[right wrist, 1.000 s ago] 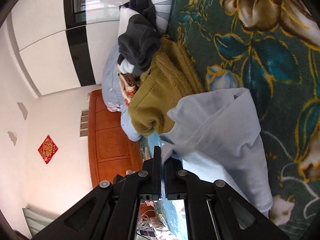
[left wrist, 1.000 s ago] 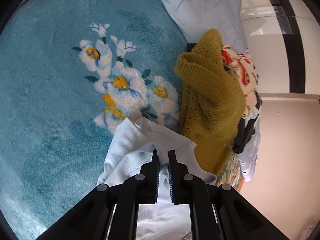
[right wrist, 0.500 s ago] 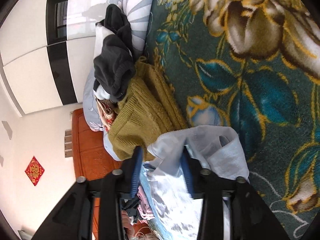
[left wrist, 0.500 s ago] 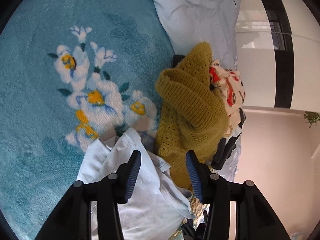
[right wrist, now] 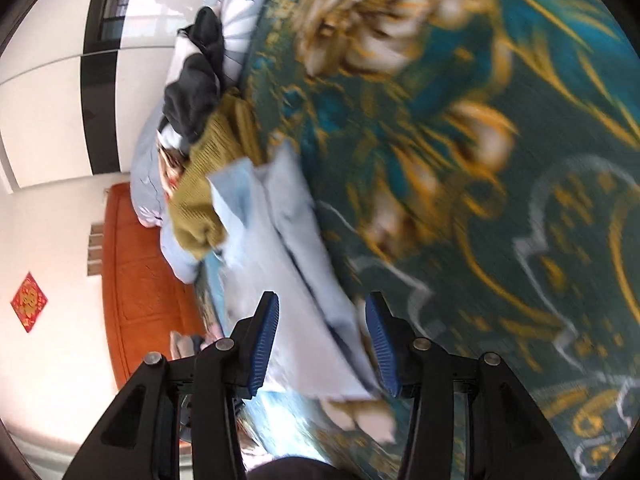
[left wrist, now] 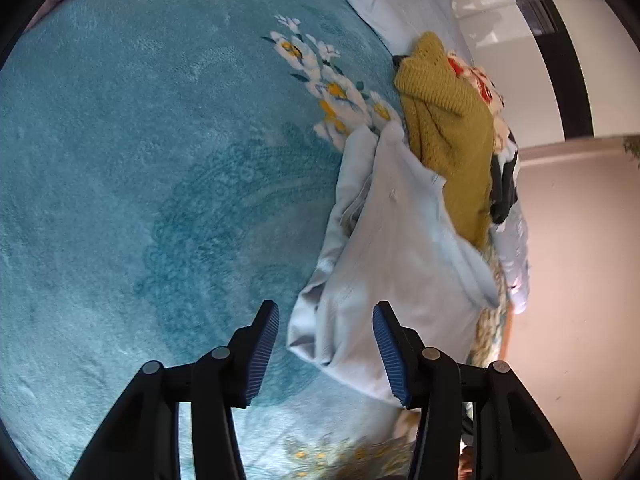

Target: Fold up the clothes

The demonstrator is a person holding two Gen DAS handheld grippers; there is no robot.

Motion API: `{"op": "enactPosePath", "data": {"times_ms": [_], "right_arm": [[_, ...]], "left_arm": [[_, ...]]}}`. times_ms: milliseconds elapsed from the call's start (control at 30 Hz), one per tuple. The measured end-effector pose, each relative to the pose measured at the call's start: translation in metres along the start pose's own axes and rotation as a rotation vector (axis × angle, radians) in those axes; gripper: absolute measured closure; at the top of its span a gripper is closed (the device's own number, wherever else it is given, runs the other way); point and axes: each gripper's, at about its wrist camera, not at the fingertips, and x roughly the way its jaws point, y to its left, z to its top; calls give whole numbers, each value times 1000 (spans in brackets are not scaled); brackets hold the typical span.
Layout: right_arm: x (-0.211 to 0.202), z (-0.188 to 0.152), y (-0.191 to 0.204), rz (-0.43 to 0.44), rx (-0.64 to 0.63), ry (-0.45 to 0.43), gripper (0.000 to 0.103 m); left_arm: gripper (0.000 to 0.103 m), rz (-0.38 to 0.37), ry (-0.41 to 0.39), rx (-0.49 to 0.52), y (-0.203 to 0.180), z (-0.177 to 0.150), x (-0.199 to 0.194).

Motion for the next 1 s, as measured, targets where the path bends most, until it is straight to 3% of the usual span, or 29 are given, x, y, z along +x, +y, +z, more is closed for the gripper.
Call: {"op": "enactPosePath", "data": {"times_ms": [200,300,367,500,567,933,1000], "right_arm": [[-11,-24,-17,17,31,2,55],[-7,-29,-20,8,39,8,55],[-3,-31,-21,-5,55,19,55],[3,-34,-22,-10,64,30,55],[5,-35,-20,-14,60,34,55],[13,-36,-17,-20,64,50,55],[13,-37,-17,-17,67,51,55]], "left_arm": [[60,87,-9,179,-12,-17,6],[82,123,-14,207,-12,-14,15],[89,121,-5,193,-9,-13,20],[89,30,7,93,4,-11,22],[89,22,5,72,9,-12,24],[89,-2,3,106,1,-18,28],[99,18,-20,144,-4,-20,26]]}}
